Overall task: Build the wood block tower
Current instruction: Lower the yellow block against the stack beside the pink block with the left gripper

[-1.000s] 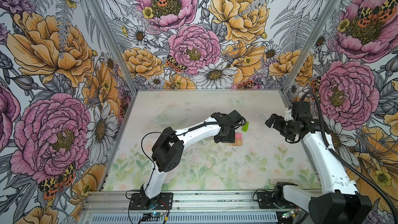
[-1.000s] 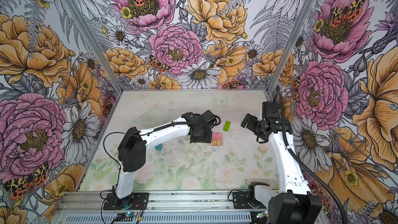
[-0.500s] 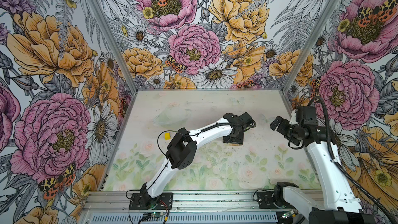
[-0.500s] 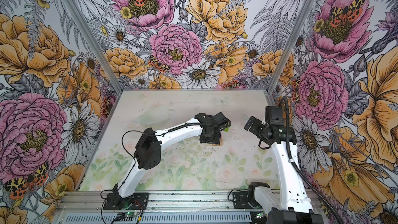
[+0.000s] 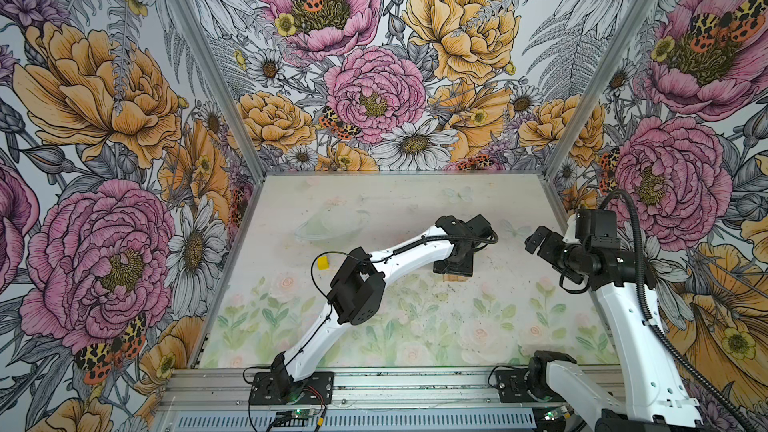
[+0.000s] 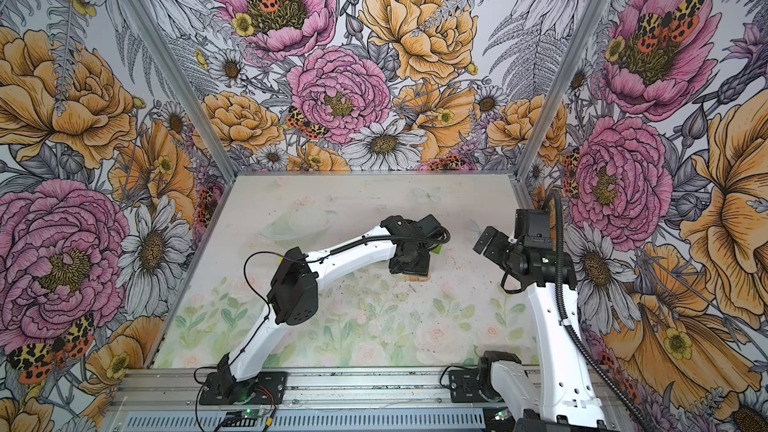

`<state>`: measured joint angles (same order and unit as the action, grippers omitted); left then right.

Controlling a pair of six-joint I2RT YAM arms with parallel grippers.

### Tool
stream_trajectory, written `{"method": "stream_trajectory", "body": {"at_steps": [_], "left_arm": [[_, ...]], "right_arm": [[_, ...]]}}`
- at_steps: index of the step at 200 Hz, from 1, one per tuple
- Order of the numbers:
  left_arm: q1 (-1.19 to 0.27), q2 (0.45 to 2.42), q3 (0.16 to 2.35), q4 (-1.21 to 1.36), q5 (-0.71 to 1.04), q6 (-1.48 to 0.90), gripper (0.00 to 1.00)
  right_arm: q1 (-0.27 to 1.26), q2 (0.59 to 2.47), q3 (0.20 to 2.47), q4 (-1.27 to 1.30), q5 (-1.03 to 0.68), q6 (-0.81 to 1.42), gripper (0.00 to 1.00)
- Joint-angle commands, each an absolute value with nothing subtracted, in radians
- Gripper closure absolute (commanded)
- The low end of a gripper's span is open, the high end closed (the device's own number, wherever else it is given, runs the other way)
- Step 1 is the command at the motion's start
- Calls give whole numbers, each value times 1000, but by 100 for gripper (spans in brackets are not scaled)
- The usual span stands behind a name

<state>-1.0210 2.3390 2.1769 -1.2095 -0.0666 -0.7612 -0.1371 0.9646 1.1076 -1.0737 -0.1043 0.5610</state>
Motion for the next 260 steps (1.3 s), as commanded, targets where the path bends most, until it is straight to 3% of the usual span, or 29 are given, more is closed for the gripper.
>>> {"method": "stream_trajectory", "body": {"at_steps": [1, 260], "left_arm": [[-1029, 2369, 2215, -1226, -87, -769, 53], [-1009, 2467, 2347, -1270, -52, -738, 40]], "right_arm": [[-141, 948, 1094, -1083, -93, 572, 0], [-143, 959, 1103, -1081, -89, 557, 0]]}}
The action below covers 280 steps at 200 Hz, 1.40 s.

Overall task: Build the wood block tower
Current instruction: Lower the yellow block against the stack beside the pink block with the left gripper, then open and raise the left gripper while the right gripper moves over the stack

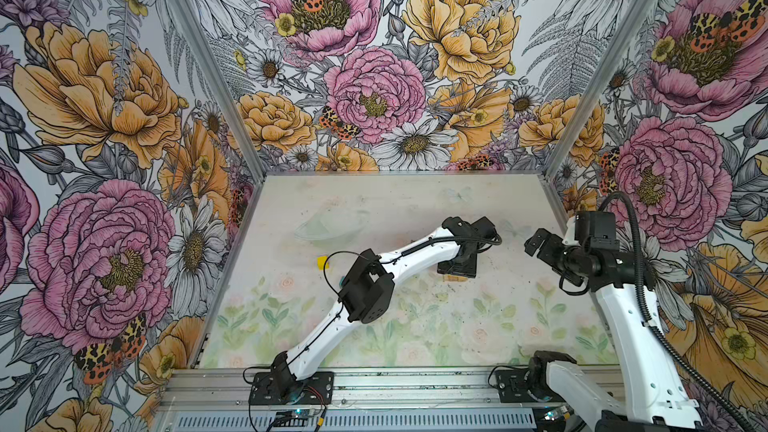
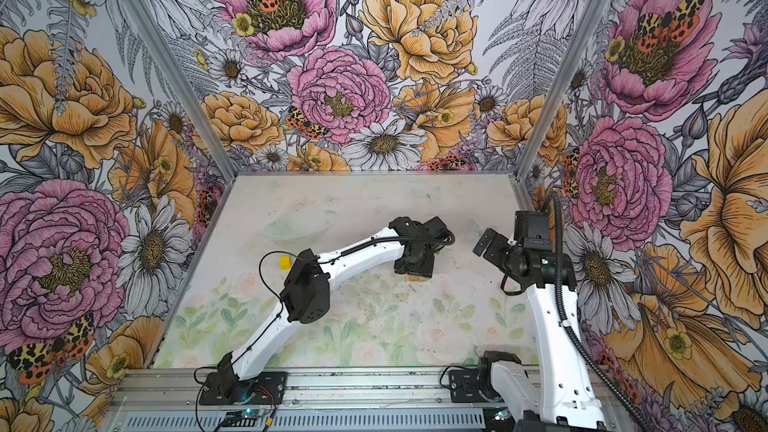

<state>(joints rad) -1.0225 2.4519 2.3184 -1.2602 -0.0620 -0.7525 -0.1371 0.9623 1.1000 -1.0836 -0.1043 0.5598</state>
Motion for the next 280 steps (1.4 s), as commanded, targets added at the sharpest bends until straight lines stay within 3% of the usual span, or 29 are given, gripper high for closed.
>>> {"method": "stream_trajectory", "body": {"at_steps": [1, 183, 280], "left_arm": [[-1011, 2467, 2347, -1270, -52, -738, 39], [-1005, 2476, 2366, -1284, -42, -729, 28], [-978, 2213, 2345, -1289, -106, -678, 24]], "right_arm": [[-143, 959, 1103, -1081, -89, 557, 0], [-143, 969, 1106, -1078, -95, 550, 0], [-139, 982, 1111, -1077, -66, 570, 1]]}}
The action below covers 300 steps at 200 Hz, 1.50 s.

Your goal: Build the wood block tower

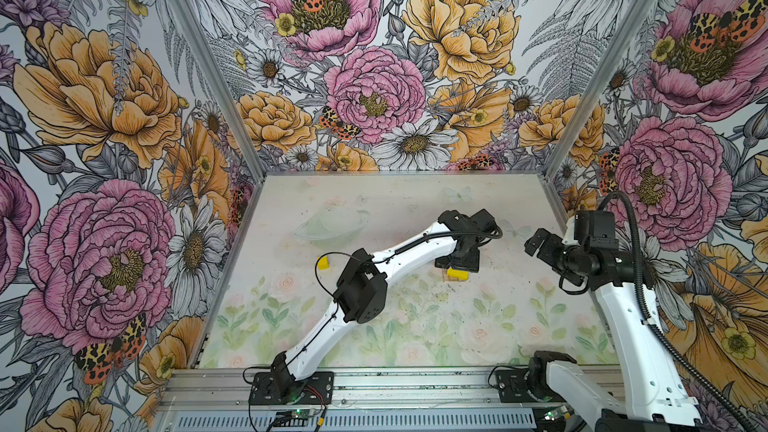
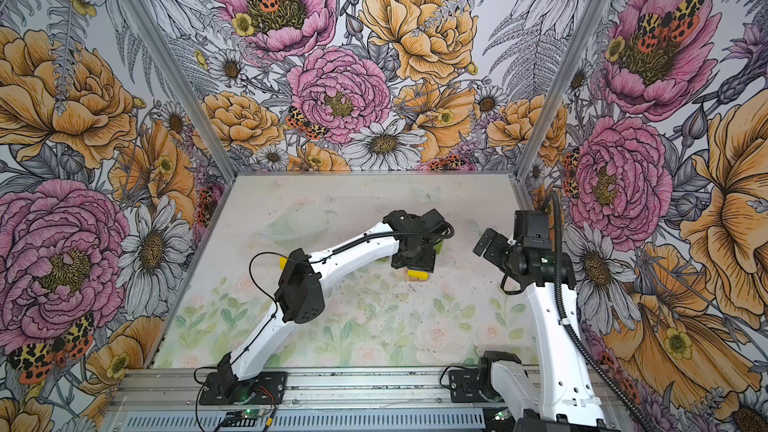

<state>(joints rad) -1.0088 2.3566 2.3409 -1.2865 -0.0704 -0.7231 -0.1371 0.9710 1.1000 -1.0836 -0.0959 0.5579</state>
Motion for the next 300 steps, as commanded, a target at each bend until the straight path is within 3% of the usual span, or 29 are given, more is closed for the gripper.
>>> {"method": "stream_trajectory", "body": {"at_steps": [1, 80, 108, 152, 243, 300], "left_arm": [[-976, 2210, 2345, -1289, -107, -676, 24], [-713, 1874, 1999, -1228, -262, -517, 15], [-626, 1698, 1798, -1093, -216, -483, 10], [-508, 1545, 1608, -972, -97, -479, 9], [-454, 1533, 1584, -970, -51, -437, 9], [-446, 1554, 1588, -959, -22, -442, 9]], "right_arm": [[-139, 983, 1113, -1076, -65, 571, 1], [243, 1194, 1183, -1067, 109, 790, 7], [339, 1296, 1210, -1050, 125, 835, 9], [455, 1493, 1287, -1028, 122, 874, 9], [498, 1712, 1335, -969, 69, 830, 7], [488, 1774, 1356, -970, 62, 773, 19]]}}
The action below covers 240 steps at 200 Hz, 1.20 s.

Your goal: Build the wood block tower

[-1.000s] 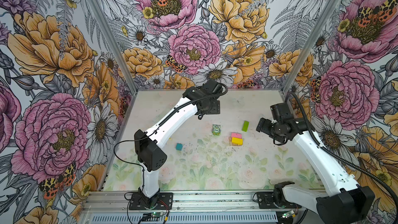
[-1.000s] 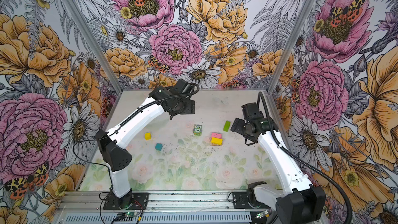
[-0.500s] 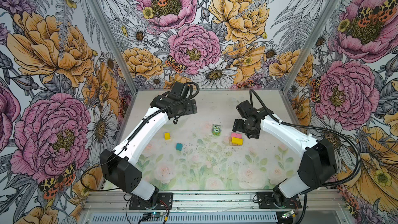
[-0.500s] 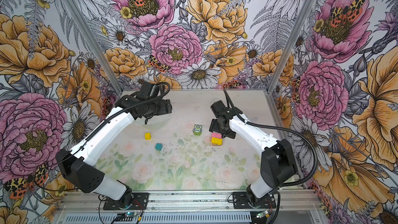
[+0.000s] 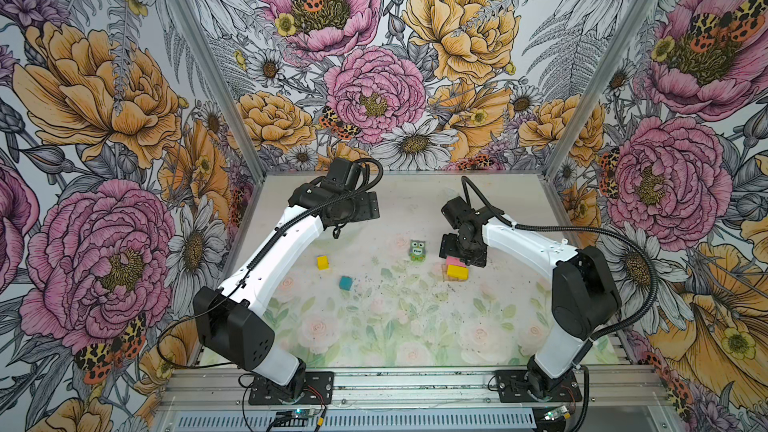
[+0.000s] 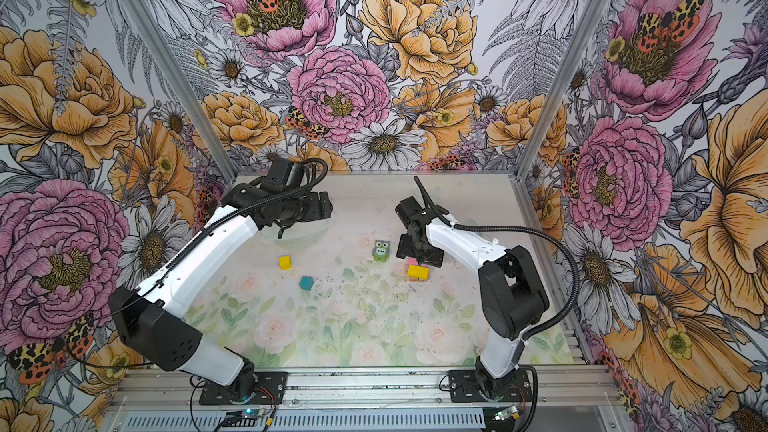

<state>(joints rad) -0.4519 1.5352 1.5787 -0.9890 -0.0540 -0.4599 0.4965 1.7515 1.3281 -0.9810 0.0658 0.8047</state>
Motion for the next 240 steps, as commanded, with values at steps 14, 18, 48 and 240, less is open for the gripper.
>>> {"method": "stream_trajectory", "body": {"at_steps": [14, 18, 48, 240], "left_arm": [[-449, 1558, 1586, -956, -17, -448, 9], [-449, 1558, 1586, -955, -14, -448, 9], [-457, 1561, 1585, -951, -24, -457, 9], [-469, 1577, 1598, -951, -27, -453, 9]], "right_arm": [[481, 1781, 1354, -969, 57, 760, 20], [478, 1782, 1353, -969, 57, 757, 21], [461, 1796, 1356, -969, 42, 730, 21], [462, 1856, 1383, -945, 0, 718, 26]]}}
